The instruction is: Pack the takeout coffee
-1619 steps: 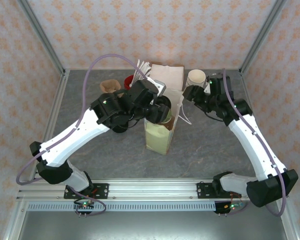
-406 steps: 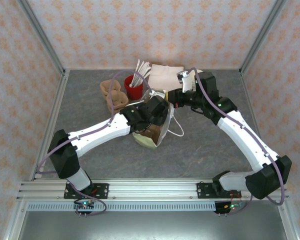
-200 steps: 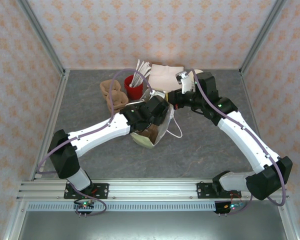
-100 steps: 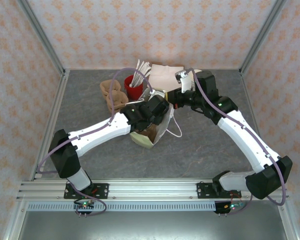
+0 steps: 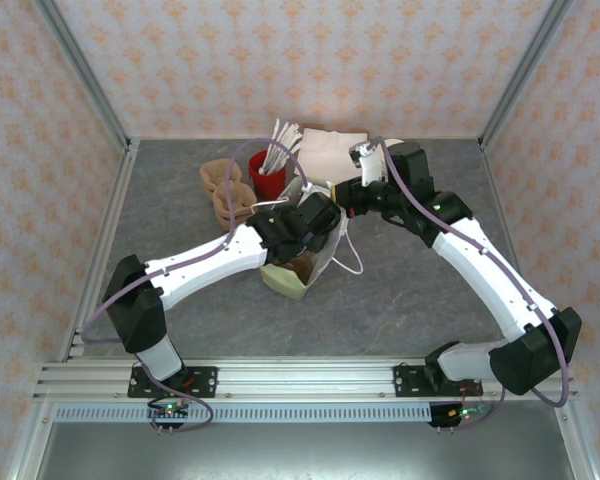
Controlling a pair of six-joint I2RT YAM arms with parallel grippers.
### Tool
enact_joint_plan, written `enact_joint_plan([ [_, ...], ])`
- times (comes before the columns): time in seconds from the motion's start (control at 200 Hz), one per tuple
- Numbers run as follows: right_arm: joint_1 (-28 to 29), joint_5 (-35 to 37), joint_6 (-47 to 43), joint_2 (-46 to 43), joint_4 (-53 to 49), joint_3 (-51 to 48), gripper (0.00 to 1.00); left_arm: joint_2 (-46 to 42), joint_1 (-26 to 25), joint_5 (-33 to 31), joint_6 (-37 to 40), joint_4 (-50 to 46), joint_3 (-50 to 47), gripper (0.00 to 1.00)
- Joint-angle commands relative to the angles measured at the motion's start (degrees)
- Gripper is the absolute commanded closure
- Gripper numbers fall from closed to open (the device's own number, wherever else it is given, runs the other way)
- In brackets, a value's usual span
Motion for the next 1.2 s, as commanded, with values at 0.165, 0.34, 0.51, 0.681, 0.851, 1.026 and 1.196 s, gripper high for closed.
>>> enact_joint_plan([
  [0.165,0.27,-0.91,0.79,0.32,1.39,0.77,1.0,3.01,0.53,1.12,0.71,-3.11,0.36,0.38],
  [0.34,0.19,-0.56,1.41,1.67,1.71,0.65,1.0,4.63,1.43,3.14,0.2,-3.55,1.22,0.38],
  [0.51,-1.25,-1.16,2.62,3.44,1.82,1.06,1.0,6.48,2.69,5.92,0.33,-4.36,2.47,0.38],
  [0.681,-2.7,-3.2,2.8,5.93,1.82,2.5,1.0,8.77,3.79,8.97,0.58,-6.2,4.74,0.38],
  [0.851,-3.05,-4.66,1.77,7.81,1.65,3.6,1.0,10.93,4.74,10.57,0.84,-7.93,7.13,0.39],
  [1.026,-3.07,-6.43,0.84,8.09,2.13,2.72,1.0,12.88,5.46,11.26,0.96,-9.21,9.46,0.39],
  [1.196,-3.11,-6.37,0.56,7.29,2.4,1.2,1.0,16.3,5.77,12.04,1.19,-9.42,11.14,0.39],
])
